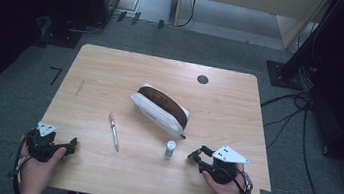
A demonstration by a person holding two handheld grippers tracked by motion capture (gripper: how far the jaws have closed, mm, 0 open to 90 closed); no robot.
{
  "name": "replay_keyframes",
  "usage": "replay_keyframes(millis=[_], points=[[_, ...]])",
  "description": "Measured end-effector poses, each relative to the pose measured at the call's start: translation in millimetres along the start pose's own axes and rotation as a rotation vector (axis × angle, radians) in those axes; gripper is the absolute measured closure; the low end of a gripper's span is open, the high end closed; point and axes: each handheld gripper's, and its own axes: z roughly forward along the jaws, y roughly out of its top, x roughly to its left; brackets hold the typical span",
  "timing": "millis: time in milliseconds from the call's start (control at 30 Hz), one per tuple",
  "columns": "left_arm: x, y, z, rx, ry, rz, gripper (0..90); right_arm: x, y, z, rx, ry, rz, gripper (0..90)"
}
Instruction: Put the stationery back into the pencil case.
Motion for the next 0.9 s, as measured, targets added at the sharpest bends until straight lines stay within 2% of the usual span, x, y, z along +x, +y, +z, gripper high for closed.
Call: replay_keyframes(millis=[167,400,600,633,667,700,767,900], points=[[-0.2,0.3,0.2,0.001,-0.001,0.002,0.2,2.3,6.3,5.9,0.023,0.01,-0.031,53.1],[-0.2,0.4,0.3,0.001,-0.002,0.002,0.2,1.1,9.7,11.1,0.022,0.014,-0.041,53.2],[-0.2,0.4,0.4,0.001,-0.002,0.002,0.2,-4.7,9.2,12.3,0.011,0.005,-0.023,53.7],[-0.1,0.5,0.3,0.001,-0.002,0.003,0.2,-5.1,8.7,11.8,0.003,0.0,-0.023,66.1],[-0.2,0.4,0.4,0.0,-0.002,0.003,0.2,-6.3,7.4,10.4,-0.002,-0.002,-0.02,68.2],[-0.2,0.4,0.4,0.0,-0.002,0.002,0.2,-7.7,5.5,9.4,-0.005,-0.015,-0.008,68.1],[-0.2,0.4,0.4,0.0,-0.002,0.002,0.2,-10.9,-1.0,6.8,-0.004,-0.005,0.024,65.6],[0.0,0.7,0.7,0.001,-0.005,0.005,0.2,-17.4,-15.3,4.5,0.019,-0.017,0.041,63.4]])
